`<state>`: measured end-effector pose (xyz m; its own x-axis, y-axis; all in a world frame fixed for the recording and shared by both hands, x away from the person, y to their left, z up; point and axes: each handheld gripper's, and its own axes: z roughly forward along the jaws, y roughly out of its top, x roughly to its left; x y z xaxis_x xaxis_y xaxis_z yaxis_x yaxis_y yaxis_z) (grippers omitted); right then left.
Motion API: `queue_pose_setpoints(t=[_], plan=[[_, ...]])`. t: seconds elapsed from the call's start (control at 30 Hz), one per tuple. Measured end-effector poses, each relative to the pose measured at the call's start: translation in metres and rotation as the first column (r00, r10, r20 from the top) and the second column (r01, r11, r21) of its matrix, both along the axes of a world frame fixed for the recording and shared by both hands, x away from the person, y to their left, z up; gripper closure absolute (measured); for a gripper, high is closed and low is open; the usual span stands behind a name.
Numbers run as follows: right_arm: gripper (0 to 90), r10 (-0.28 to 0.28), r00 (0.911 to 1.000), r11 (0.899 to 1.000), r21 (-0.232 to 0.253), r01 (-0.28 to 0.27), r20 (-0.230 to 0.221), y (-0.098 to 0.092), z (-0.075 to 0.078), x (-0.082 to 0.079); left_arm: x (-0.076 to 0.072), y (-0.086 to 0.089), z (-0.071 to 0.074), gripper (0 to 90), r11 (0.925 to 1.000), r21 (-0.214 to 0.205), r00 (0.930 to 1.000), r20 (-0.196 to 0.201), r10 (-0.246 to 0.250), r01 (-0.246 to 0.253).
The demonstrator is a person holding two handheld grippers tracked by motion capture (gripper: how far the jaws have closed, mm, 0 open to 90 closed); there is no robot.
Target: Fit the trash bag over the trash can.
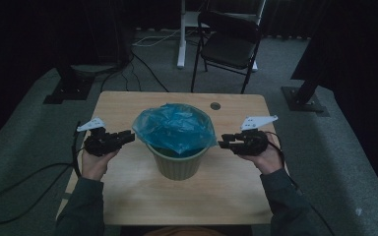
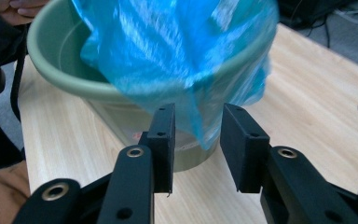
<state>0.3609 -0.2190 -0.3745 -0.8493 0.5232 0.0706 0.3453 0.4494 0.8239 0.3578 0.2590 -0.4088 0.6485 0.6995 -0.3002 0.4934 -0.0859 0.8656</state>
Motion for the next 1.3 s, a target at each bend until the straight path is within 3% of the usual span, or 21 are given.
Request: queue_pose_setpoints(t=[0.17,0.53,0.67,0.77,0.97,1.07,1.17,1.23,1.27,1.3], plan=[[62.4,0.001,0.9998,0.999,0.052,-0.002,0.017,-0.001,0.013,0.001,0.0,0.002,0.012,61.6,0.9998,-0.021,0.9993,0.038,0.007,-0.006],[61.1,0.022,0.9994,0.997,0.077,-0.024,0.027,0.018,0.024,0.009,0.011,-0.003,0.03,53.0,0.9965,-0.08,0.9956,0.092,-0.018,0.026],[60.8,0.029,0.9994,0.996,0.083,-0.03,0.017,0.022,0.026,0.013,0.018,-0.009,0.032,49.3,0.9971,-0.068,0.9957,0.088,-0.028,0.034],[60.3,0.035,0.9993,0.993,0.115,-0.036,0.009,0.028,0.026,0.017,0.026,-0.015,0.03,48.9,0.9969,-0.07,0.9968,0.074,-0.032,0.037],[59.3,0.049,0.9988,0.993,0.109,-0.048,-0.005,0.035,0.026,0.021,0.03,-0.02,0.028,48.8,0.9973,-0.064,0.9977,0.06,-0.033,0.037],[59.0,0.065,0.9977,0.992,0.108,-0.062,-0.018,0.04,0.024,0.024,0.03,-0.022,0.027,49.8,0.9973,-0.057,0.9977,0.052,-0.043,0.046],[58.9,0.083,0.9958,0.991,0.105,-0.079,-0.039,0.046,0.021,0.026,0.029,-0.024,0.027,57.2,0.9972,-0.046,0.9975,0.041,-0.057,0.059],[63.2,0.096,0.994,0.99,0.104,-0.09,-0.053,0.048,0.02,0.026,0.028,-0.026,0.026,63.8,0.997,-0.037,0.997,0.039,-0.066,0.068],[72.2,0.103,0.9929,0.99,0.098,-0.097,-0.06,0.05,0.019,0.026,0.027,-0.027,0.026,71.6,0.9967,-0.03,0.9965,0.039,-0.074,0.075],[72.2,0.103,0.9929,0.99,0.098,-0.097,-0.06,0.05,0.019,0.026,0.026,-0.028,0.026,71.6,0.9964,-0.029,0.9962,0.039,-0.078,0.079]])
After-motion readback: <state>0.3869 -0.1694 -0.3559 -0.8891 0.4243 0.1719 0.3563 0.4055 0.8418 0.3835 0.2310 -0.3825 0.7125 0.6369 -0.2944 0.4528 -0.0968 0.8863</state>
